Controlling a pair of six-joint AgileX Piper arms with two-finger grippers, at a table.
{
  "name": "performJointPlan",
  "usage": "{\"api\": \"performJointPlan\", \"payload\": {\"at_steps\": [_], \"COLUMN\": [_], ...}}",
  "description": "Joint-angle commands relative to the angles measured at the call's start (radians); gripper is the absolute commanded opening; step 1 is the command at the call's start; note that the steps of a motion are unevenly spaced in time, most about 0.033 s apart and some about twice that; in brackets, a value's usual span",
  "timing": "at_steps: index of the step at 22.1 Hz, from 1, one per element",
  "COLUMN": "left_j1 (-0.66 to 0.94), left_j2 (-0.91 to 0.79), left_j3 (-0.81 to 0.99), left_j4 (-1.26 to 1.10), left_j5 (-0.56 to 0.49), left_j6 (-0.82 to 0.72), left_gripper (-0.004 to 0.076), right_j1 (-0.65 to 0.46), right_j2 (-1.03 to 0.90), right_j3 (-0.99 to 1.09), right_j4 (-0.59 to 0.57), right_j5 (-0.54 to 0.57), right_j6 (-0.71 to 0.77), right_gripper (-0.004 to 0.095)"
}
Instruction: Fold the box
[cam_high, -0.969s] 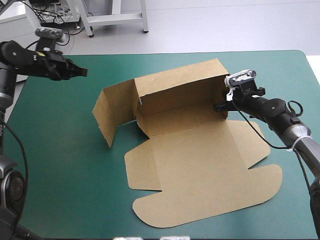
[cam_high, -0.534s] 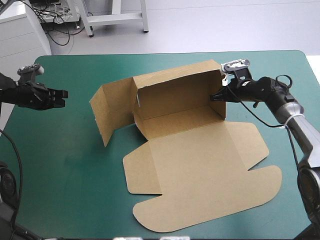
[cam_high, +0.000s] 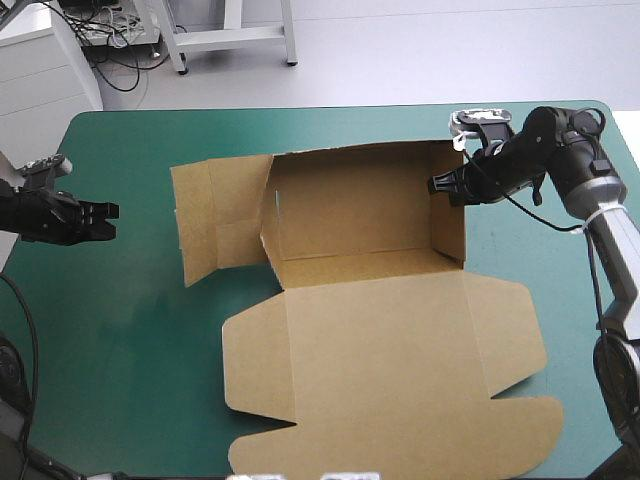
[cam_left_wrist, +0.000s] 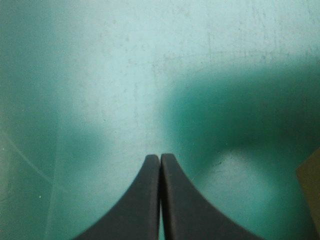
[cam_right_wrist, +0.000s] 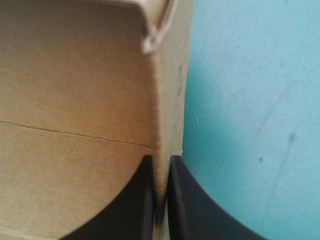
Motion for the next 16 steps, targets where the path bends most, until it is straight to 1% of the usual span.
{"api": "performJointPlan", "payload": {"at_steps": [1,4,7,16], "left_j1": [0.007,0.007,0.007,0.007], "left_j2": [-0.046,-0.046,-0.046,-0.046], "left_j3": [-0.023,-0.023,-0.023,-0.023], "left_j4": [-0.054,-0.058,-0.08,-0.129], "left_j5": [-0.008,0.005,0.024,0.023], "left_j6": [0.011,0.011,0.011,0.011], "left_gripper": [-0.0032,-0.0032,-0.0032,-0.0032], "right_j1": [0.0,0.0,0.0,0.0], "right_j2": [-0.048,-0.048,-0.041,0.074], "right_j3": [-0.029,-0.02,-0.02,-0.02], "right_j4": [0.023,0.028,-0.018,-0.009], "right_j5": [0.083,0.083,0.083,0.078], "right_j6": [0.04,0.059,0.084,0.083], "right_gripper": [-0.0008,-0.0008,-0.0008,-0.0008]}}
